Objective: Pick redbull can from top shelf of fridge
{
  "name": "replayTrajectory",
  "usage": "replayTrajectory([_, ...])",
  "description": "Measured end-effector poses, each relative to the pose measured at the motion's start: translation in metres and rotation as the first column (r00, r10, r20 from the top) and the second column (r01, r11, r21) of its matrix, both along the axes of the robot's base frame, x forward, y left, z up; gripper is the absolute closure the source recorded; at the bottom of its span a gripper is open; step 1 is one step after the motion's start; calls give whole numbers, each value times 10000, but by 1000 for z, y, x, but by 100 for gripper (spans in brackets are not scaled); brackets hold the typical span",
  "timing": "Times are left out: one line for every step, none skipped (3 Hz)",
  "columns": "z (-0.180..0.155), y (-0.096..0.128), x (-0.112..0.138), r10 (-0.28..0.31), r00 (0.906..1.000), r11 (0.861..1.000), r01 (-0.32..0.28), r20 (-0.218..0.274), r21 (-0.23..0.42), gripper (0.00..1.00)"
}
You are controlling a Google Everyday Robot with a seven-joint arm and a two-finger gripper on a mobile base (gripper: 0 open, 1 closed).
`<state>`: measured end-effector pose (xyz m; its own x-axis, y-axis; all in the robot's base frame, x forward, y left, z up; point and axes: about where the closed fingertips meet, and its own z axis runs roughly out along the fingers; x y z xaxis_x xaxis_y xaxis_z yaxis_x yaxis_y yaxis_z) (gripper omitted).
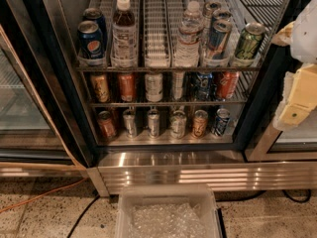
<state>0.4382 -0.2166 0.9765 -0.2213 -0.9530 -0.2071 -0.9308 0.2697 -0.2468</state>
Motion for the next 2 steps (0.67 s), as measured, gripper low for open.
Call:
replayTrajectory([0, 0, 0, 0, 10000, 10000, 0, 0, 0, 0])
replayTrajectory([0, 0, 0, 0, 10000, 10000, 0, 1, 0, 19])
